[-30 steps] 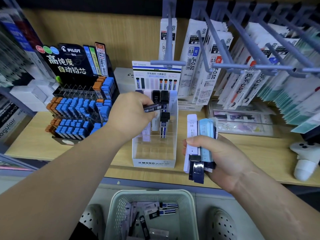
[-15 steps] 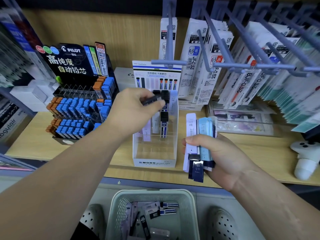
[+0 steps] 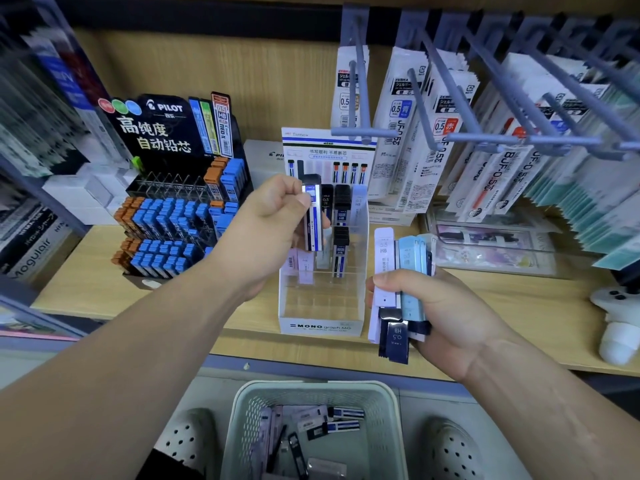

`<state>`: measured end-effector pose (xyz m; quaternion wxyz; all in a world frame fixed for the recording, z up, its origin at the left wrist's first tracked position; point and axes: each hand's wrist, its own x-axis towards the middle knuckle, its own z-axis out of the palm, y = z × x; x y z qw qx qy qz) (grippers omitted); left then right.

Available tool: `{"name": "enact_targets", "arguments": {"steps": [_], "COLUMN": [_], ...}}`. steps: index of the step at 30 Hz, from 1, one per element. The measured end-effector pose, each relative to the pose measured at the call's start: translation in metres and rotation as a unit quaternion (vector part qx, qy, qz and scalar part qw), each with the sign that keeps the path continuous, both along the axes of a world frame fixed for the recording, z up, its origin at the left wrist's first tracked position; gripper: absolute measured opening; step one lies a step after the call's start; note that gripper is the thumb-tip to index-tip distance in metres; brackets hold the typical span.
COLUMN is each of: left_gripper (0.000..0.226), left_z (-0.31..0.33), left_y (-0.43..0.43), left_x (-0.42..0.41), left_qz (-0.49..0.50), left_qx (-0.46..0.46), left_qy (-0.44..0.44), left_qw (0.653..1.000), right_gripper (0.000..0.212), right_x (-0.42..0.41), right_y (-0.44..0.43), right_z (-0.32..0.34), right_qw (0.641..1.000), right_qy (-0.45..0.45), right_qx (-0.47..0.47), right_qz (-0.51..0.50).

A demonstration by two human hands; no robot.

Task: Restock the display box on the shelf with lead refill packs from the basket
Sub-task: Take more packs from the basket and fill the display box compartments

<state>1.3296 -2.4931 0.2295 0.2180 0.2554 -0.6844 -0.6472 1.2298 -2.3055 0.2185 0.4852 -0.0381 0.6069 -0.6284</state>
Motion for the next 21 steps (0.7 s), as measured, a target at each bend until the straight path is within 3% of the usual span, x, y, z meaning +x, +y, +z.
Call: {"name": "enact_targets", "arguments": {"steps": [5,12,21], "left_gripper": [0.034,0.02,0.009], "left_z": [0.001,-0.006,-0.019], "left_y": [-0.002,0.008,0.009], "left_x": [0.003,-0.002,-0.011], "left_qz": [-0.005,-0.004,-0.014], "left_qx": [-0.044,-0.144,-0.385], "left_qy": [0.021,0.014,-0.066], "left_qw": [0.999,0.989,0.92], "right_gripper": [0.037,0.027,0.014], "right_x": [0.001,-0.002,-0.006], "right_y": [-0.002,0.004,0.013], "right_z": [-0.001,-0.002,0.003], "right_qw": [1.0,1.0,1.0], "right_qy": [0.004,0.007,-0.001], "right_qx": [0.012,0.011,0.0], "right_qz": [-0.003,-0.004,-0.006]}}
